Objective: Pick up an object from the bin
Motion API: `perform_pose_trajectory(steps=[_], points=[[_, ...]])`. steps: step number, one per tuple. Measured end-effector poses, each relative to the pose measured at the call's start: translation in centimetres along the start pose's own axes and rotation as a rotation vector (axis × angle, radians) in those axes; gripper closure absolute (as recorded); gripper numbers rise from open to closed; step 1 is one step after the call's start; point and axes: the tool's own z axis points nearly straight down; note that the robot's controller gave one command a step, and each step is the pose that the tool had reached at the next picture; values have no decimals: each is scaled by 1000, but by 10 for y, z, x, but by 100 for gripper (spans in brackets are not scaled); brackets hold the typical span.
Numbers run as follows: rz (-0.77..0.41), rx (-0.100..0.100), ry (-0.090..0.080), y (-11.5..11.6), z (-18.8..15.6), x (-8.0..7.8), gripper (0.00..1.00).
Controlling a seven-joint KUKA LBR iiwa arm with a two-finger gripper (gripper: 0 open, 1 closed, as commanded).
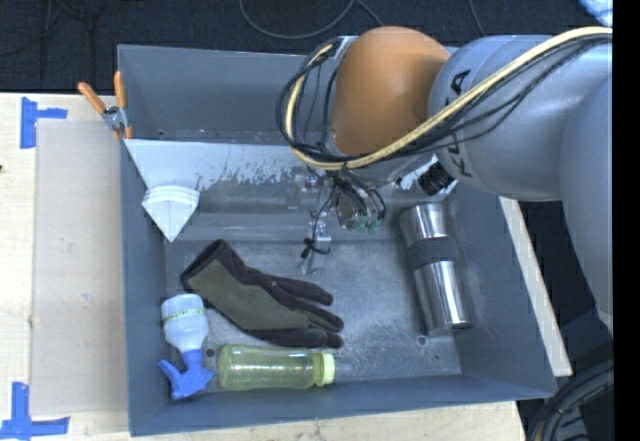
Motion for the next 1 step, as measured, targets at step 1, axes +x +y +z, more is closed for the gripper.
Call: perform_pose_trajectory(steps=[1], points=[[29,-1,0,-20,51,22,0]])
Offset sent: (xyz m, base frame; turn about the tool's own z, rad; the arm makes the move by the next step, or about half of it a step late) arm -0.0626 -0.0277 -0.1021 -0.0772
